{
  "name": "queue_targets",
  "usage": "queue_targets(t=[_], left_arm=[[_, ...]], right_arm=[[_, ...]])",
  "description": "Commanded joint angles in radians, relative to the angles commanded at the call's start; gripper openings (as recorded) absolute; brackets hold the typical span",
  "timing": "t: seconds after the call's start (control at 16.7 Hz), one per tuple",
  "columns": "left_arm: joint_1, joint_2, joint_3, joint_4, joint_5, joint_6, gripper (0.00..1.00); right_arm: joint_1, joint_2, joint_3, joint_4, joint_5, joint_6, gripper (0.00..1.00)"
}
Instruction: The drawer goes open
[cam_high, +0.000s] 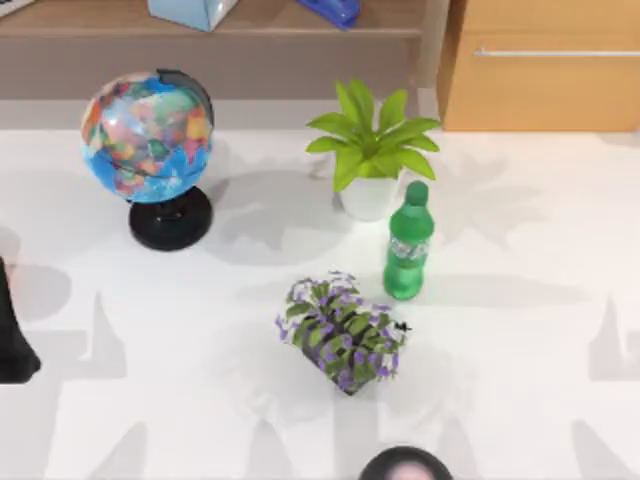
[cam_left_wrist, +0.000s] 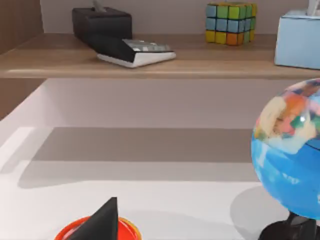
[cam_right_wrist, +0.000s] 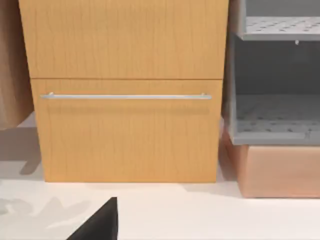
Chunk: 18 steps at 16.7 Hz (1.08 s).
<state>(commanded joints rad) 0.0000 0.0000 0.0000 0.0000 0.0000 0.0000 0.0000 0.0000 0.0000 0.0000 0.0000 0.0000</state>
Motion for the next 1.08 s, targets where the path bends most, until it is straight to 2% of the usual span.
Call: queue_targets(t=[0.18,0.3,0.66,1.08], left_arm=[[0.0,0.0,0.0,0.0,0.0,0.0,1.0],[0.0,0.0,0.0,0.0,0.0,0.0,1.0],[0.0,0.0,0.0,0.0,0.0,0.0,1.0],[0.0,0.0,0.0,0.0,0.0,0.0,1.0]], right_arm=[[-0.013,0.012,0.013,0.012,-0.012,-0.002,1.0],[-0.067,0.064,0.066,0.054,-0.061,-0.005,1.0],[-0.373,0.421,0.293,0.184,-0.364,0.008,1.0],[-0.671,0.821,0.509,0.31,-0.674,0.022,1.0]])
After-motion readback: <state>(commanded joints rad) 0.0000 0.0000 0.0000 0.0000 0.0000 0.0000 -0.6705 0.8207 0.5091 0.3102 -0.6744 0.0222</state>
